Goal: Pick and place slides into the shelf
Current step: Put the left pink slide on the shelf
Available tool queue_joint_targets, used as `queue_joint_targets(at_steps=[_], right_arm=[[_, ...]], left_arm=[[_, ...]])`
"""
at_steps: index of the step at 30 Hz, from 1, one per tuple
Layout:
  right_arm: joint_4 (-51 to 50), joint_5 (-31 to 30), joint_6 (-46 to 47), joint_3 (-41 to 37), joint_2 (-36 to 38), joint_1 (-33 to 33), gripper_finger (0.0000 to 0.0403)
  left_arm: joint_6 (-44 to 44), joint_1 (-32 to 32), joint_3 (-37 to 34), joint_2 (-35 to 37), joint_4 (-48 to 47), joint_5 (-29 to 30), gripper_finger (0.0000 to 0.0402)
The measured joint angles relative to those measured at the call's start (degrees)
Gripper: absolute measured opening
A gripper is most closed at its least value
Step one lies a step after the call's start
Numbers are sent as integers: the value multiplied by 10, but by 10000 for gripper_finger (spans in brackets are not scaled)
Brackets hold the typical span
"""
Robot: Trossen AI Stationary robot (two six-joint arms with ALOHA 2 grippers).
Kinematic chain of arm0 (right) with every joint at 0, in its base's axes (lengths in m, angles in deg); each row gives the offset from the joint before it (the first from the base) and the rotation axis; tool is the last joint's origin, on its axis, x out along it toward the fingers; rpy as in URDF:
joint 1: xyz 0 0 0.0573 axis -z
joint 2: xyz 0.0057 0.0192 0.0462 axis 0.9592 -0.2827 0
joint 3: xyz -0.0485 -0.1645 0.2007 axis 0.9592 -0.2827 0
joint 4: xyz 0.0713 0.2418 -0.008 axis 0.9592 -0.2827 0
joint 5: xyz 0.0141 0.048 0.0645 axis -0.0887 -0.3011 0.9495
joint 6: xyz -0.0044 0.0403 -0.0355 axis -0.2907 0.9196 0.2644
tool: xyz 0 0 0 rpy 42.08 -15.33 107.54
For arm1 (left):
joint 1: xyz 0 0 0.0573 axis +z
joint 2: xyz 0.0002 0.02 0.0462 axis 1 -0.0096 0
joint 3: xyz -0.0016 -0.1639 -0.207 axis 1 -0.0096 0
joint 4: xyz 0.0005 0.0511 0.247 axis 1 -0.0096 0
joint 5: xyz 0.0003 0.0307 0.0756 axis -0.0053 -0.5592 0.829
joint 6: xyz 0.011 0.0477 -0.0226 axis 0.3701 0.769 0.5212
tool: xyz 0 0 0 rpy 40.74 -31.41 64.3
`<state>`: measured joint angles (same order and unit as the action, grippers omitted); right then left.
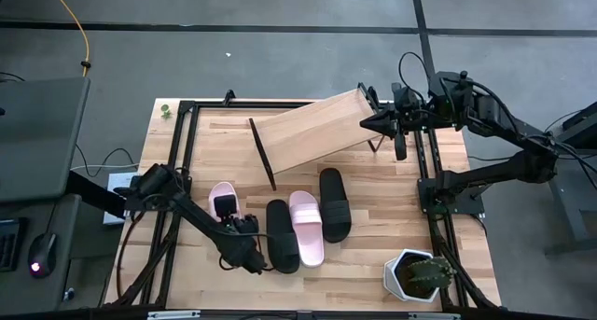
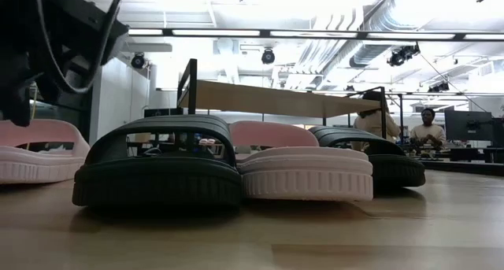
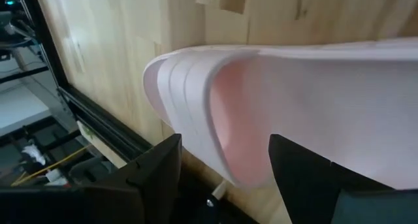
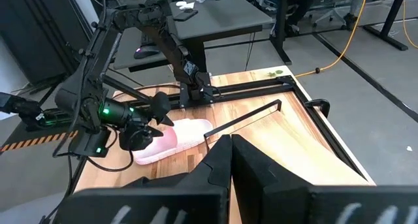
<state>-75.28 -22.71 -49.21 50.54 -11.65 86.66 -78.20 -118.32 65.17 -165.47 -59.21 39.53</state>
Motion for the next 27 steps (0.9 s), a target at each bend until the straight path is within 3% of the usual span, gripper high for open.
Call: queue_joint_targets(at_steps=[18, 27], right_arm=[[-1, 0, 0, 0, 0, 0, 0], [-1, 0, 0, 0, -2, 0, 0]], left_arm=[[-3, 38, -113, 0, 42, -3, 214], [-5, 38, -116, 0, 58, -4, 175]])
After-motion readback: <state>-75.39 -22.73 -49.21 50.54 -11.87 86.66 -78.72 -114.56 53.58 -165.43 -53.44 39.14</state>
